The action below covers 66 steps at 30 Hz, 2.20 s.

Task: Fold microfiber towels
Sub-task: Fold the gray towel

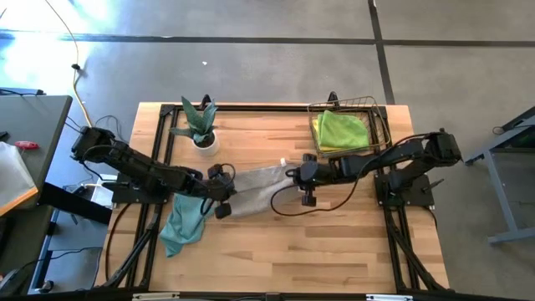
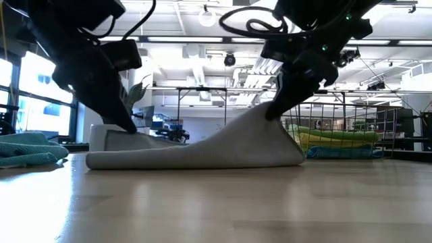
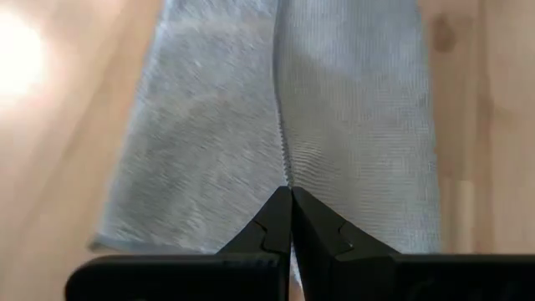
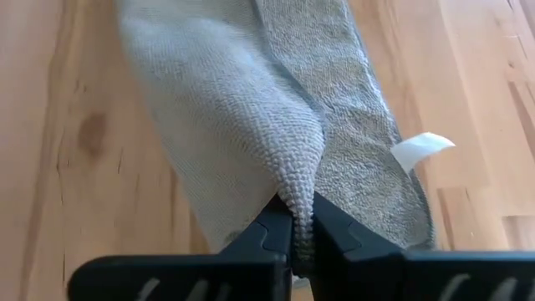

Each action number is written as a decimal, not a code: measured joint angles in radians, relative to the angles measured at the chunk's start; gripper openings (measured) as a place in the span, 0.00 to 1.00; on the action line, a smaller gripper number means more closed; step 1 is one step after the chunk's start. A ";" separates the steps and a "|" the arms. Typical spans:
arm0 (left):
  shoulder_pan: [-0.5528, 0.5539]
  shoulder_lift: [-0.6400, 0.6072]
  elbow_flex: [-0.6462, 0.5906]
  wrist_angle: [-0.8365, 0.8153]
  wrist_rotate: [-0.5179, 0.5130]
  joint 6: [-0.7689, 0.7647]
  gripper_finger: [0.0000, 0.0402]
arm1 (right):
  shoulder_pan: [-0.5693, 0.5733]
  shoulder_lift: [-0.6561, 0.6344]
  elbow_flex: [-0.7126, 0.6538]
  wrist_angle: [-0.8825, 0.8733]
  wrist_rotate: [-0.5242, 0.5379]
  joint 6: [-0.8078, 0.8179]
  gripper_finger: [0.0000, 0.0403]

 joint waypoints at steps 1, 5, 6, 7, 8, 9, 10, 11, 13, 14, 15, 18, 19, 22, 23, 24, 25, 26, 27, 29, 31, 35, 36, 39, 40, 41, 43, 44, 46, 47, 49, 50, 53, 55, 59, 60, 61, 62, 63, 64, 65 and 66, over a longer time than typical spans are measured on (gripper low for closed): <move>0.008 0.000 0.000 0.006 -0.008 0.020 0.00 | -0.005 0.000 0.000 -0.002 -0.002 0.000 0.02; 0.037 0.000 0.000 0.010 -0.056 0.076 0.00 | -0.028 0.000 0.000 -0.010 -0.001 -0.045 0.02; 0.044 0.000 0.000 0.010 -0.065 0.087 0.00 | -0.035 0.000 0.000 -0.010 0.005 -0.056 0.02; 0.051 0.000 0.000 0.010 -0.074 0.098 0.00 | -0.044 0.000 0.000 -0.009 0.011 -0.066 0.02; 0.057 0.000 0.000 0.010 -0.086 0.106 0.00 | -0.054 0.000 0.000 -0.010 0.013 -0.070 0.02; 0.063 0.000 0.000 0.010 -0.100 0.110 0.00 | -0.065 0.000 0.000 -0.010 0.014 -0.071 0.02; 0.069 0.000 0.000 0.010 -0.116 0.113 0.00 | -0.076 0.000 0.000 -0.010 0.014 -0.070 0.02; 0.074 0.000 0.000 0.010 -0.131 0.119 0.00 | -0.087 0.000 0.000 -0.010 0.014 -0.070 0.02; 0.084 0.000 0.000 0.010 -0.154 0.137 0.00 | -0.109 0.000 0.000 -0.010 0.014 -0.071 0.02; 0.090 0.000 0.000 0.010 -0.158 0.143 0.00 | -0.120 0.000 0.000 -0.010 0.014 -0.071 0.02; 0.097 0.000 0.001 0.010 -0.158 0.147 0.00 | -0.130 0.000 0.000 -0.010 0.014 -0.071 0.02; 0.111 0.000 0.001 0.010 -0.160 0.153 0.00 | -0.158 0.000 0.000 -0.009 0.012 -0.067 0.02; 0.116 0.000 0.001 0.010 -0.165 0.153 0.00 | -0.165 0.000 0.000 -0.009 0.006 -0.062 0.02; 0.127 0.000 0.001 0.009 -0.177 0.153 0.00 | -0.177 0.010 0.001 0.004 -0.025 -0.041 0.02; 0.129 0.000 0.001 0.009 -0.177 0.153 0.00 | -0.178 0.016 0.001 0.009 -0.044 -0.036 0.02; 0.131 0.000 0.001 0.008 -0.177 0.153 0.00 | -0.178 0.022 0.001 0.010 -0.053 -0.035 0.02; 0.134 0.000 0.001 0.008 -0.177 0.153 0.00 | -0.178 0.029 0.001 0.011 -0.051 -0.035 0.02; 0.134 0.000 0.001 0.007 -0.177 0.153 0.00 | -0.178 0.038 0.001 0.013 -0.048 -0.037 0.02; 0.136 0.000 0.001 0.006 -0.180 0.153 0.00 | -0.178 0.046 0.001 0.015 -0.046 -0.041 0.02; 0.139 0.000 0.001 0.005 -0.196 0.153 0.00 | -0.183 0.059 0.003 0.021 -0.043 -0.050 0.02; 0.145 0.000 0.001 0.000 -0.201 0.153 0.00 | -0.188 0.068 0.003 0.027 -0.042 -0.053 0.02; 0.159 0.000 0.001 -0.002 -0.201 0.153 0.00 | -0.192 0.072 0.003 0.014 -0.042 -0.052 0.03; 0.163 0.000 0.001 -0.002 -0.201 0.153 0.00 | -0.192 0.072 0.003 0.013 -0.041 -0.051 0.05; 0.175 0.000 0.001 -0.002 -0.201 0.153 0.00 | -0.192 0.072 0.003 0.013 -0.040 -0.047 0.10; 0.179 0.000 0.001 -0.002 -0.201 0.153 0.00 | -0.192 0.072 0.003 0.012 -0.040 -0.044 0.13; 0.182 0.000 0.001 -0.002 -0.201 0.153 0.00 | -0.192 0.072 0.003 0.008 -0.040 -0.044 0.15; 0.191 0.000 0.001 -0.002 -0.201 0.153 0.00 | -0.192 0.073 0.002 -0.008 -0.037 -0.036 0.20; 0.195 0.000 0.001 -0.002 -0.201 0.154 0.00 | -0.192 0.073 0.002 -0.016 -0.037 -0.027 0.22; 0.203 0.000 0.001 -0.002 -0.203 0.164 0.00 | -0.192 0.073 0.008 -0.055 -0.036 0.000 0.26; 0.207 0.000 0.001 -0.001 -0.203 0.171 0.00 | -0.192 0.073 0.014 -0.088 -0.036 0.010 0.27; 0.214 0.001 0.001 0.000 -0.203 0.179 0.00 | -0.192 0.074 0.033 -0.143 -0.029 0.027 0.29; 0.217 0.001 0.001 0.002 -0.203 0.179 0.00 | -0.192 0.074 0.043 -0.163 -0.015 0.031 0.30; 0.219 0.002 0.001 0.002 -0.203 0.179 0.00 | -0.180 0.074 0.068 -0.197 0.025 0.030 0.31; 0.218 0.002 0.001 0.002 -0.192 0.179 0.01 | -0.170 0.074 0.081 -0.190 0.029 0.030 0.31; 0.217 0.002 0.001 0.002 -0.142 0.178 0.04 | -0.153 0.074 0.091 -0.151 0.028 0.027 0.32; 0.217 0.002 0.001 0.001 -0.143 0.174 0.05 | -0.150 0.073 0.089 -0.138 0.028 0.027 0.32; 0.217 0.002 0.001 0.001 -0.145 0.171 0.07 | -0.148 0.073 0.088 -0.130 0.030 0.029 0.31; 0.218 0.002 0.001 0.001 -0.149 0.172 0.09 | -0.147 0.073 0.087 -0.125 0.031 0.035 0.31; 0.218 0.002 0.001 0.001 -0.151 0.176 0.11 | -0.147 0.073 0.087 -0.120 0.032 0.046 0.31; 0.218 0.002 0.001 0.001 -0.152 0.179 0.13 | -0.145 0.073 0.087 -0.115 0.032 0.058 0.31; 0.218 0.002 0.001 0.001 -0.155 0.179 0.16 | -0.143 0.073 0.087 -0.112 0.030 0.069 0.31; 0.218 0.002 0.001 0.000 -0.157 0.181 0.19 | -0.139 0.073 0.087 -0.109 0.026 0.077 0.31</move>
